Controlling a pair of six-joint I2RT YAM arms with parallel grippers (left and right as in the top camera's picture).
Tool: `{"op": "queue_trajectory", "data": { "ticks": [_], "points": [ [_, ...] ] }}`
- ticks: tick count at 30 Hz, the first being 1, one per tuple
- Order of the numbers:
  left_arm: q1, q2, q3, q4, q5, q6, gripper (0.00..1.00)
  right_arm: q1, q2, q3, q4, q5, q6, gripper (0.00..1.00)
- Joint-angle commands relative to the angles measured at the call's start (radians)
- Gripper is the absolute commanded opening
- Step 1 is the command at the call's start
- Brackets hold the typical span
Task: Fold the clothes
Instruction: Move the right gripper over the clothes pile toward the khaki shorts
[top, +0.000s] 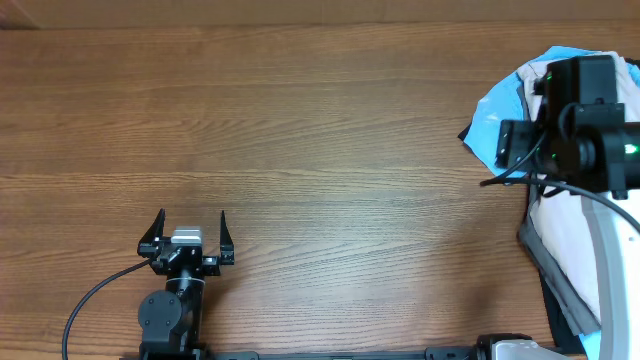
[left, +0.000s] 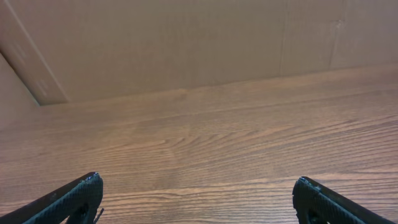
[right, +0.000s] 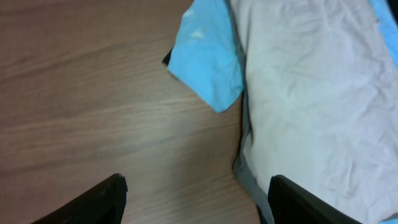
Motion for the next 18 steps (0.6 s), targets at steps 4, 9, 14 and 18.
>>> {"op": "queue_trajectory", "data": {
  "ticks": [4, 9, 14, 18],
  "points": [
    [-0.006, -0.010, -0.004, 0.004, -0.012, 0.016, 1.00, -0.101, 0.139, 0.029, 0.090, -0.058, -0.066, 0.77],
    [-0.006, -0.010, -0.004, 0.004, -0.012, 0.016, 1.00, -0.122, 0.264, 0.029, 0.194, -0.055, -0.133, 0.78],
    [-0.006, -0.010, -0.004, 0.004, -0.012, 0.016, 1.00, -0.122, 0.370, 0.029, 0.319, 0.011, -0.187, 0.77],
    [-0.006, -0.010, -0.004, 0.004, -0.012, 0.016, 1.00, -0.123, 0.433, 0.029, 0.412, 0.023, -0.216, 0.77]
  ]
}}
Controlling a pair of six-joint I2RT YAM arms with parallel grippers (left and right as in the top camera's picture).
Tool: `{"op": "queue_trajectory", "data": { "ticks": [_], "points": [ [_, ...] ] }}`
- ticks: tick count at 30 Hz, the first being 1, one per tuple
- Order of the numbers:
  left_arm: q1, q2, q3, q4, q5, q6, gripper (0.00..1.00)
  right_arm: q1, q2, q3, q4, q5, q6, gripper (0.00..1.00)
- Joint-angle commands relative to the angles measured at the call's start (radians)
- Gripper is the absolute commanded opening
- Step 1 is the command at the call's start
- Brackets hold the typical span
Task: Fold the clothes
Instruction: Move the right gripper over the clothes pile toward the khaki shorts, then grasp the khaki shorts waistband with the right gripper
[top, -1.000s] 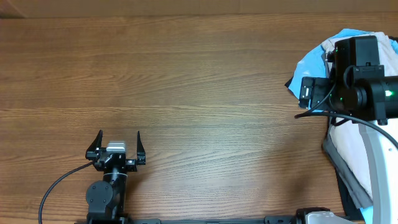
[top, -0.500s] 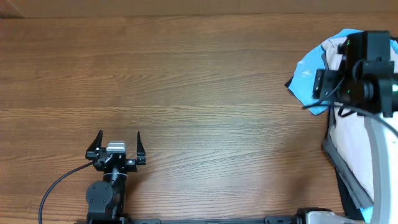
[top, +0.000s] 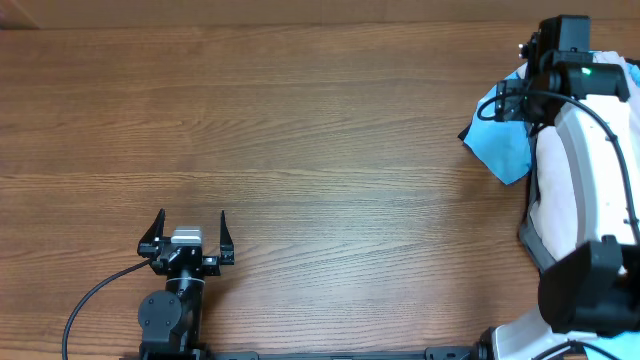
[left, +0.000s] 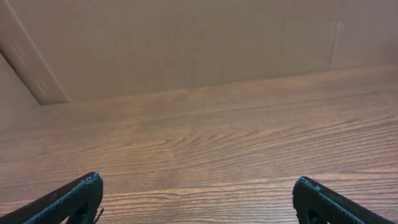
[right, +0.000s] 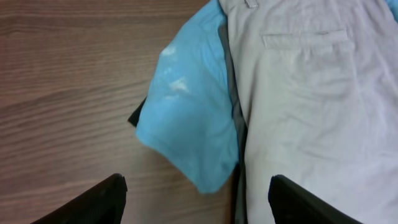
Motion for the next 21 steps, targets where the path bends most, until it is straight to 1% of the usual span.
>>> {"op": "queue_trajectory", "data": {
  "ticks": [1, 3, 5, 9, 12, 14, 16, 18, 21],
  "points": [
    [-0.006, -0.010, -0.004, 0.004, -0.012, 0.016, 1.00, -0.005, 0.054, 0.018, 0.076, 0.054, -0.048, 0.77],
    [-0.006, -0.010, -0.004, 0.004, -0.012, 0.016, 1.00, -0.010, 0.075, 0.018, 0.124, 0.094, -0.051, 0.76],
    [-0.006, -0.010, -0.004, 0.004, -0.012, 0.016, 1.00, -0.020, 0.095, 0.018, 0.171, 0.115, -0.080, 0.72],
    [-0.006, -0.010, -0.004, 0.004, -0.012, 0.016, 1.00, -0.062, 0.145, 0.018, 0.248, 0.111, -0.100, 0.71],
    [-0.006, -0.010, -0.004, 0.004, -0.012, 0.016, 1.00, -0.099, 0.197, 0.018, 0.291, 0.107, -0.100, 0.72],
    [-0.006, -0.010, -0.004, 0.004, -0.012, 0.016, 1.00, -0.122, 0.238, 0.018, 0.316, 0.105, -0.110, 0.76],
    [-0.006, -0.010, -0.004, 0.004, -0.012, 0.016, 1.00, -0.142, 0.279, 0.018, 0.336, 0.084, -0.160, 0.78],
    [-0.006, -0.010, -0.004, 0.004, -0.012, 0.016, 1.00, -0.153, 0.312, 0.018, 0.352, 0.072, -0.195, 0.78],
    [-0.006, -0.010, -0.004, 0.004, -0.012, 0.016, 1.00, -0.161, 0.341, 0.018, 0.370, 0.047, -0.193, 0.78]
  ]
}}
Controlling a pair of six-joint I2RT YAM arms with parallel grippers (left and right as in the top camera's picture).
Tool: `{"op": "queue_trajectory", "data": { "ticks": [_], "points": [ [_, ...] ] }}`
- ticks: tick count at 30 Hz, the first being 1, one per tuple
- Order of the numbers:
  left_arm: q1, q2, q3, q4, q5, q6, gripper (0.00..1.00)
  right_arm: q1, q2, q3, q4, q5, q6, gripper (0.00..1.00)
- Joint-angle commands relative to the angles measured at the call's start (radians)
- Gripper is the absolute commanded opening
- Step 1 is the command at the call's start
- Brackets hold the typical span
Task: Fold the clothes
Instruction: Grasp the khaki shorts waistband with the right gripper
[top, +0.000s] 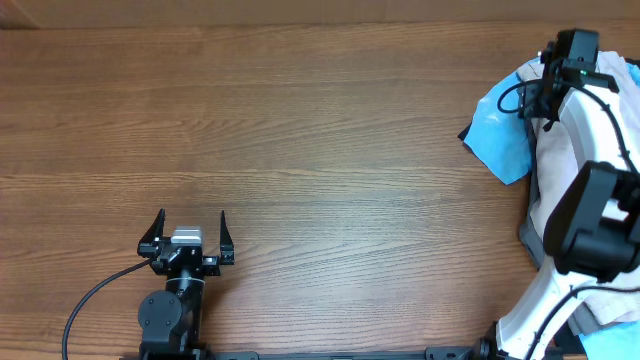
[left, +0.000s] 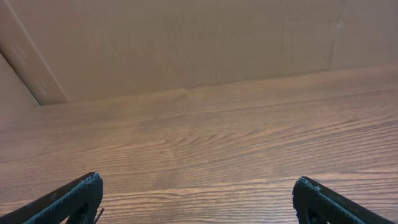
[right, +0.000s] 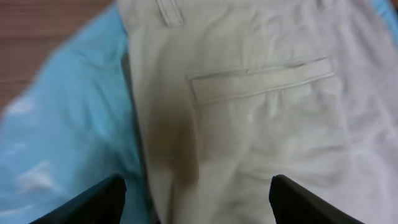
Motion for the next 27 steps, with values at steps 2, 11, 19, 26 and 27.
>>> {"op": "queue_trajectory", "data": {
  "ticks": [2, 11, 19, 26, 27],
  "points": [
    [-0.006, -0.010, -0.004, 0.004, -0.012, 0.016, 1.00, -0.002, 0.024, 0.018, 0.024, -0.039, -0.036, 0.72],
    [-0.006, -0.010, -0.004, 0.004, -0.012, 0.016, 1.00, -0.006, 0.047, 0.016, 0.027, -0.042, -0.035, 0.71],
    [-0.006, -0.010, -0.004, 0.004, -0.012, 0.016, 1.00, -0.010, 0.052, 0.016, 0.022, -0.049, -0.035, 0.49],
    [-0.006, -0.010, -0.004, 0.004, -0.013, 0.016, 1.00, -0.027, 0.052, 0.016, 0.031, -0.080, -0.035, 0.59],
    [-0.006, -0.010, -0.004, 0.004, -0.012, 0.016, 1.00, -0.032, 0.052, 0.016, 0.030, -0.080, -0.035, 0.55]
  ]
}}
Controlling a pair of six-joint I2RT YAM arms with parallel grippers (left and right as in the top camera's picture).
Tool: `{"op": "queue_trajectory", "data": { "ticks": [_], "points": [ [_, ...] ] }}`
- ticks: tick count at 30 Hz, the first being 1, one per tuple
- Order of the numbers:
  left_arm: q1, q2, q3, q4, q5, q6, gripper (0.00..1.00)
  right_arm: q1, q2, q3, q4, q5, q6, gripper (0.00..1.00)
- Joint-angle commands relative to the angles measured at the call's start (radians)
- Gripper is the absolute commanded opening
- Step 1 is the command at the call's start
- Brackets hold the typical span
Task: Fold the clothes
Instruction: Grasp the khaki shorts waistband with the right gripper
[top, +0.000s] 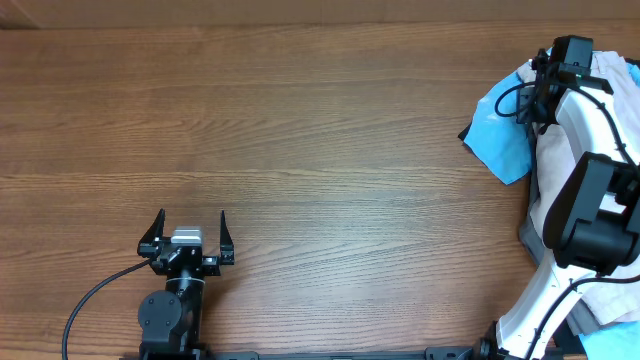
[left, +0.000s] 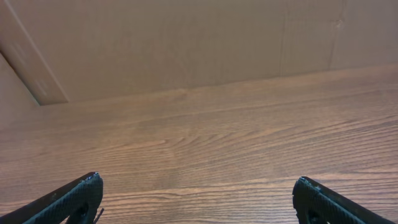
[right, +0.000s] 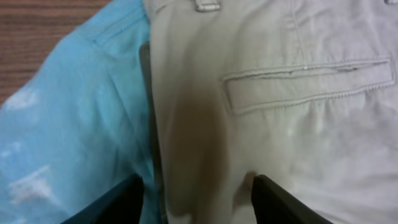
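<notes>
A pile of clothes lies at the table's right edge: pale beige trousers (top: 560, 190) on top, a light blue shirt (top: 500, 135) sticking out to the left beneath them. My right gripper (top: 548, 80) is down on the pile's far end. In the right wrist view the gripper (right: 196, 202) is open, its fingers (right: 118, 202) straddling a fold of the trousers (right: 280, 137) just below the back pocket (right: 305, 84). The blue shirt (right: 74, 124) lies left of it. My left gripper (top: 190, 222) sits open near the front left, nothing between its fingers (left: 74, 196).
A grey garment edge (top: 535, 250) shows under the trousers at the right. The wooden table (top: 300, 150) stretches bare between the two arms. A cardboard wall (left: 186, 43) stands behind the table's far edge.
My right gripper has come lower onto the trousers, and its fingers stand closer together, with beige cloth between them. The left arm has not moved.
My right gripper was first above the pile's left edge, by the blue shirt's corner. It then stood farther back over the shirt and trousers, then close over the trousers' back pocket, and now presses onto them. The left arm stayed parked throughout.
</notes>
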Motion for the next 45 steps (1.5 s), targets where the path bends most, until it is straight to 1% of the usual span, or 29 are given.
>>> {"op": "queue_trajectory", "data": {
  "ticks": [1, 6, 8, 11, 14, 15, 20, 21, 27, 31, 34, 37, 41, 45],
  "points": [
    [-0.006, -0.010, -0.004, 0.004, -0.012, 0.016, 1.00, -0.028, 0.011, 0.016, 0.005, -0.016, 0.003, 0.53],
    [-0.006, -0.010, -0.004, 0.004, -0.012, 0.016, 1.00, -0.076, 0.011, 0.005, 0.016, -0.102, 0.008, 0.52],
    [-0.006, -0.010, -0.004, 0.004, -0.012, 0.016, 1.00, -0.087, 0.011, 0.005, 0.018, -0.113, 0.024, 0.50],
    [-0.006, -0.010, -0.004, 0.004, -0.013, 0.016, 1.00, -0.089, 0.011, 0.005, 0.019, -0.117, 0.025, 0.32],
    [-0.006, -0.010, -0.004, 0.004, -0.012, 0.016, 1.00, -0.089, 0.011, 0.005, 0.019, -0.147, 0.025, 0.10],
    [-0.006, -0.010, -0.004, 0.004, -0.012, 0.016, 1.00, -0.087, 0.011, 0.005, 0.017, -0.151, 0.026, 0.04],
    [-0.006, -0.010, -0.004, 0.004, -0.012, 0.016, 1.00, -0.085, -0.006, 0.036, -0.027, -0.153, 0.039, 0.04],
    [-0.006, -0.010, -0.004, 0.004, -0.012, 0.016, 1.00, -0.085, -0.019, 0.053, -0.041, -0.162, 0.057, 0.04],
    [-0.006, -0.010, -0.004, 0.004, -0.012, 0.016, 1.00, -0.083, -0.100, 0.143, -0.117, -0.212, 0.059, 0.04],
    [-0.006, -0.010, -0.004, 0.004, -0.012, 0.016, 1.00, -0.072, -0.174, 0.150, -0.147, -0.223, 0.080, 0.04],
    [-0.006, -0.010, -0.004, 0.004, -0.012, 0.016, 1.00, -0.051, -0.215, 0.150, -0.183, -0.270, 0.082, 0.04],
    [-0.006, -0.010, -0.004, 0.004, -0.012, 0.016, 1.00, -0.002, -0.238, 0.150, -0.224, -0.327, 0.109, 0.04],
    [-0.006, -0.010, -0.004, 0.004, -0.012, 0.016, 1.00, 0.094, -0.238, 0.149, -0.302, -0.329, 0.111, 0.04],
    [-0.006, -0.010, -0.004, 0.004, -0.012, 0.016, 1.00, 0.219, -0.238, 0.149, -0.362, -0.339, 0.203, 0.04]
  ]
}}
